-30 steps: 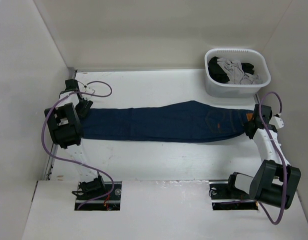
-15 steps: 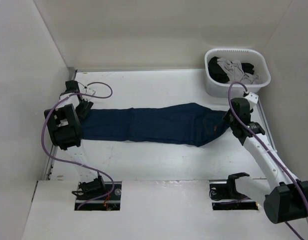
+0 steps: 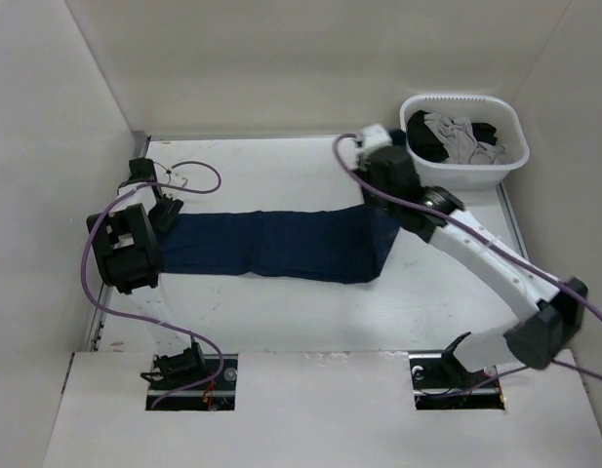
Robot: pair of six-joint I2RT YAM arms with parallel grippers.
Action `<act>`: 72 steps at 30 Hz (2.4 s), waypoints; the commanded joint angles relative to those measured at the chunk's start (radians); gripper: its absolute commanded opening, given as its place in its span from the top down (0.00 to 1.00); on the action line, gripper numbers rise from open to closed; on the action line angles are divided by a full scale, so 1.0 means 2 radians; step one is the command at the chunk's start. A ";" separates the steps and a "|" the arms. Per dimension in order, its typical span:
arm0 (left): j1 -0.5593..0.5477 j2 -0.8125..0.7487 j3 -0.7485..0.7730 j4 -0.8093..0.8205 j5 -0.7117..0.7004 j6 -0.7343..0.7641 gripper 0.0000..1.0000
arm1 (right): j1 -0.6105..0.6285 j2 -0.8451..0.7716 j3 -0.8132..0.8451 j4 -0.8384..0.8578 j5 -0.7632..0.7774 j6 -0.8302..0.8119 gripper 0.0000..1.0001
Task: Fold and stack the trousers
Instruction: Fold the trousers
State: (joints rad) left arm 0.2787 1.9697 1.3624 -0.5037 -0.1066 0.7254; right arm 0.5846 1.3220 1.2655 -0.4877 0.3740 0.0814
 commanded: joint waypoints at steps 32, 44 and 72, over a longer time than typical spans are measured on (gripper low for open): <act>0.002 0.012 -0.019 -0.017 0.015 -0.004 0.40 | 0.077 0.095 0.055 0.027 0.101 0.130 1.00; 0.012 0.006 -0.022 -0.017 0.016 -0.002 0.40 | 0.197 0.281 0.243 0.021 0.091 0.027 1.00; -0.039 -0.140 0.022 -0.087 0.066 -0.005 0.35 | -0.076 0.127 -0.136 0.162 -0.180 0.294 0.10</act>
State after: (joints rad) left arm 0.2432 1.7706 1.3605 -0.6170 -0.0399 0.7250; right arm 0.4362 1.4921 1.0180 -0.2001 0.0883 0.6312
